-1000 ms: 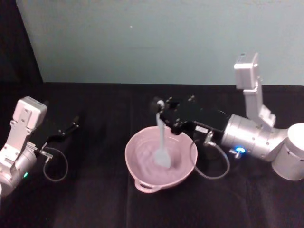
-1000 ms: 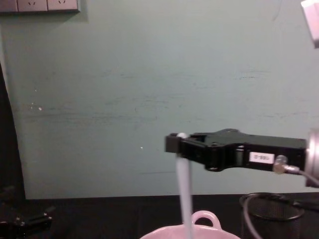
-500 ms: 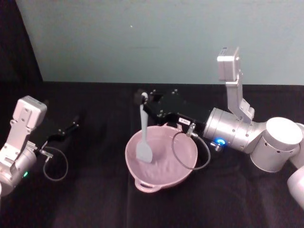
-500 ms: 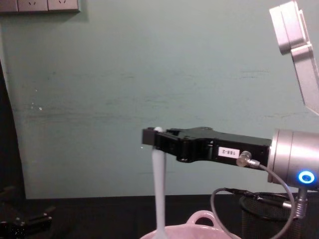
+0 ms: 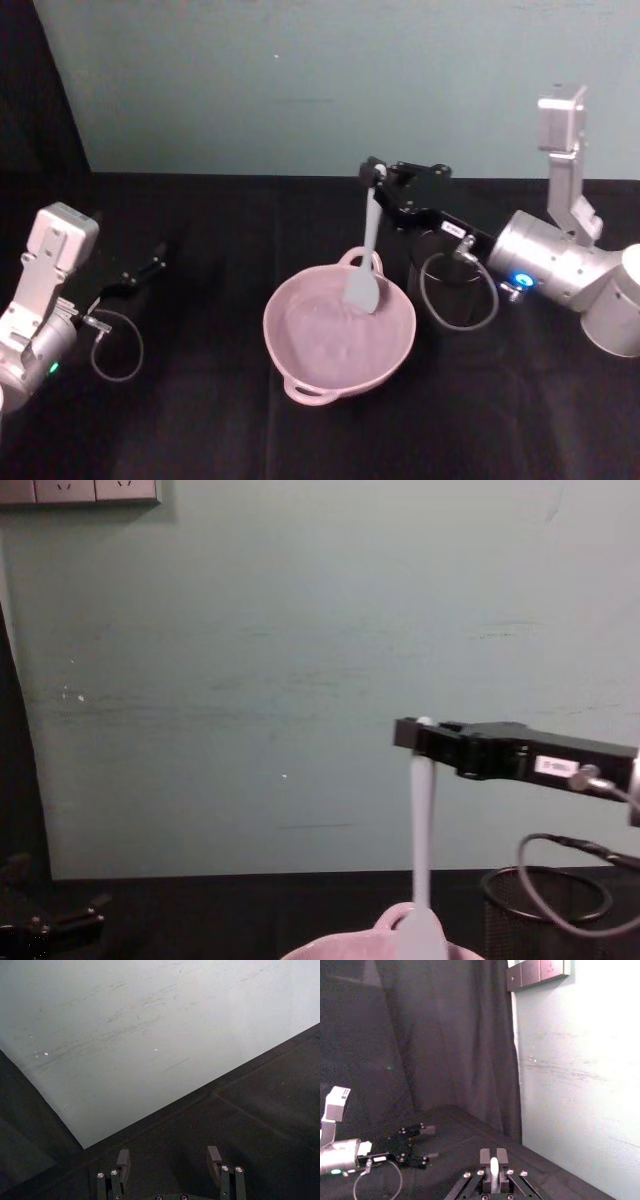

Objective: Use the one hand to pick up the spoon and stir the clear water in the bowl.

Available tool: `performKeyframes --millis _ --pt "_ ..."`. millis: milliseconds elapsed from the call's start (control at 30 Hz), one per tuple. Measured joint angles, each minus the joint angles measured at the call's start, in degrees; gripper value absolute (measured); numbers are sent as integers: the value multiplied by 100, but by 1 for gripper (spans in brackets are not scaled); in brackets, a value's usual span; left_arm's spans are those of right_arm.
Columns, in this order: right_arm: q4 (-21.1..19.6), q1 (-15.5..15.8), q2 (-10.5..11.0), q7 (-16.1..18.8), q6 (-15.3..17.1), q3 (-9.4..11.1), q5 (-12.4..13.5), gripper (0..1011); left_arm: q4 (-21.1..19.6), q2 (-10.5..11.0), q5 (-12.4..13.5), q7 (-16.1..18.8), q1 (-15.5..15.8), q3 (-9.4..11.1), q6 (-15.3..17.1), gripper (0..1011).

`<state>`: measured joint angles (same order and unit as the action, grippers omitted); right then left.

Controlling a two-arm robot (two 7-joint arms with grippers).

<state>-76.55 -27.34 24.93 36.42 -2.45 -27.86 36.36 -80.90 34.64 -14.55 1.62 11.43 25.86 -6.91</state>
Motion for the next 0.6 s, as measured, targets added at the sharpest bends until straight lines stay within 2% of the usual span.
performKeyframes --millis 167,300,433,600 --pt "-326 171 204 -58 90 57 -27 84 0 0 0 0 0 0 0 1005" --pt "-629 313 295 -49 183 -18 -80 84 0 0 0 0 0 0 0 1005" --pt "-778 362 265 8 229 -153 -114 84 0 0 0 0 0 0 0 1005" --pt "-886 363 105 104 249 -392 -150 84 0 0 0 0 0 0 0 1005"
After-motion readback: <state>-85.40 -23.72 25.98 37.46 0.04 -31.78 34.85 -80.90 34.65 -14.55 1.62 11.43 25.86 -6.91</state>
